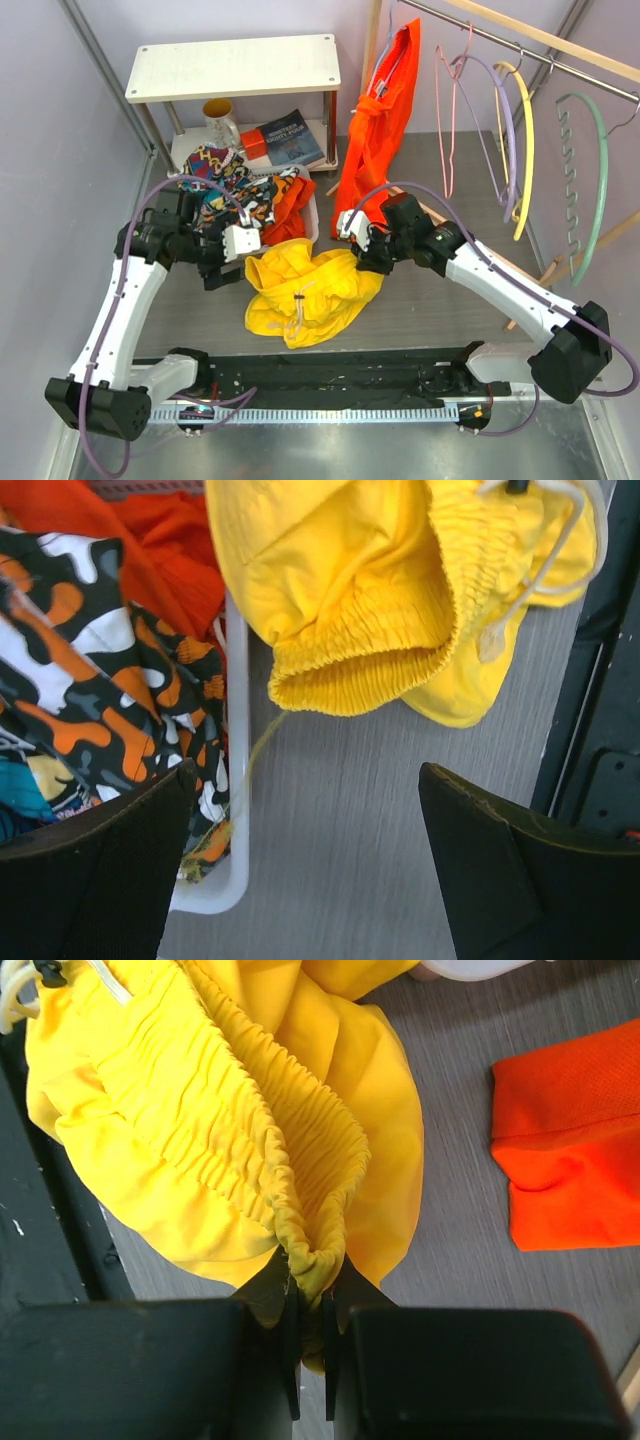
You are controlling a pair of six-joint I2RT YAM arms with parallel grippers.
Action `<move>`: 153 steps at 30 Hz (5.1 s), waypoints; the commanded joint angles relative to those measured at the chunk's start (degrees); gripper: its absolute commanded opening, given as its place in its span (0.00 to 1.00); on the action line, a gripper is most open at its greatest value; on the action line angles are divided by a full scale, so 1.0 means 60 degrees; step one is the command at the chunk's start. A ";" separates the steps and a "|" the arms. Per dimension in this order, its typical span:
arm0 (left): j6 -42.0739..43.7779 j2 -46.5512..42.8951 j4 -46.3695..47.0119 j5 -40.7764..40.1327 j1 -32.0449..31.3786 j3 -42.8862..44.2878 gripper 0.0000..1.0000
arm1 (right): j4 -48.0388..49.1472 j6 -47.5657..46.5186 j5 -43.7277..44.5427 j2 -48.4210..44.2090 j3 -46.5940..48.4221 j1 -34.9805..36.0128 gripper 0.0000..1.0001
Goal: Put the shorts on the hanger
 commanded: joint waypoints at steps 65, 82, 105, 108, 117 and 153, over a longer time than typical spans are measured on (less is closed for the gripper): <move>-0.9298 -0.0268 -0.0232 -0.8562 -0.1025 0.7166 0.00 | 0.1718 0.0495 0.4526 0.0437 0.6992 0.1064 0.01; -0.6960 0.0367 0.4282 -0.4469 0.0967 0.0708 0.00 | 0.4182 0.0394 0.1340 0.3151 0.4285 0.0082 0.01; -0.4847 -0.0121 0.4294 -0.4007 -0.2621 -0.4670 0.00 | 0.3957 -0.1656 0.3136 -0.0281 -0.2748 0.1004 0.02; -0.4567 0.0510 0.4574 -0.4375 -0.2769 -0.4964 0.00 | 0.5175 -0.2300 0.3650 0.0087 -0.3276 0.1122 0.01; -0.5575 -0.1450 0.5948 -0.6086 -0.2783 -0.4612 0.00 | 0.7972 -0.4175 0.5507 -0.1538 -0.4419 0.1313 0.01; -0.4022 -0.1261 0.0984 -0.1827 -0.3692 -0.2330 0.79 | 0.1119 -0.8386 0.0781 -0.5744 -0.4250 0.1547 0.89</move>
